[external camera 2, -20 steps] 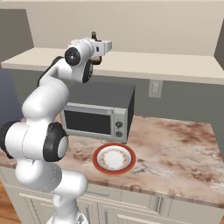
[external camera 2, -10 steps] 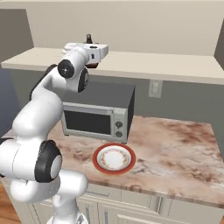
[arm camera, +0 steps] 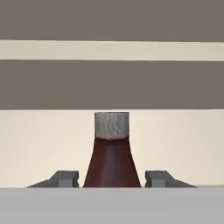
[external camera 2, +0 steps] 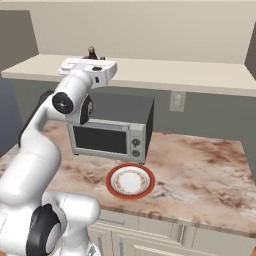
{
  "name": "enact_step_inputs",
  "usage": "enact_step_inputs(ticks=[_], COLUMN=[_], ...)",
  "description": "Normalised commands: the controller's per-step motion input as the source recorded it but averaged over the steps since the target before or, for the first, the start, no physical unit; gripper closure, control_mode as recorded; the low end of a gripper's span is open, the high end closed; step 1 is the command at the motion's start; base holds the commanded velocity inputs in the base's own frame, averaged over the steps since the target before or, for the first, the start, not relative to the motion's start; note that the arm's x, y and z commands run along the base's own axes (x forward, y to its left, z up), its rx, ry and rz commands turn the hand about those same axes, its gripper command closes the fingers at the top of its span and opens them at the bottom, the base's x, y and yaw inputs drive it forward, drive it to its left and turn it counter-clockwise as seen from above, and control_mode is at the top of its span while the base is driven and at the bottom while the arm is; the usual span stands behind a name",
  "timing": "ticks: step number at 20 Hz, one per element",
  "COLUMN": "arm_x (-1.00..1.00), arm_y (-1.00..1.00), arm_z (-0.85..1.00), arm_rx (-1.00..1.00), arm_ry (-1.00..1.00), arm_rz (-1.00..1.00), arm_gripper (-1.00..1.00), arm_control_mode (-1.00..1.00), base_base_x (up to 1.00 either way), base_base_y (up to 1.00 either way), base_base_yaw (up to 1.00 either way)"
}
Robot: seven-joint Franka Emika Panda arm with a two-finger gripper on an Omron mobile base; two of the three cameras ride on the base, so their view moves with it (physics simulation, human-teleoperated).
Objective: Move the hot dog bun to the plate on the dining table and place the condiment next to that plate. Then navigate to the fridge and take the sausage and place it on the plate as well.
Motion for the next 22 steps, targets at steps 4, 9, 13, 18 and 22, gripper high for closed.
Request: enact_step_inputs(ticks=[4, 9, 13, 18, 22], arm_x=[-0.72, -0.85, -0.93, -0.84, -0.73], arm_y=[0.07, 0.00, 0.00, 0.10, 0.23], arm_z=[0.23, 0.11, 0.00, -0.05, -0.13], arm_rx=[0.00, 0.00, 0.00, -0.01, -0.05], arm_ry=[0.03, 0.00, 0.00, 0.00, 0.00], arm_rz=[0.00, 0.00, 0.00, 0.00, 0.00], arm_gripper=[1.00, 1.00, 1.00, 1.00, 1.00], arm_control_mode=[-1.00, -1.00, -1.00, -1.00, -1.00], base_base_x=[0.00, 0.00, 0.00, 0.00, 0.00], base_base_y=[0.00, 0.00, 0.00, 0.00, 0.00], base_base_yaw=[0.00, 0.00, 0.00, 0.00, 0.00])
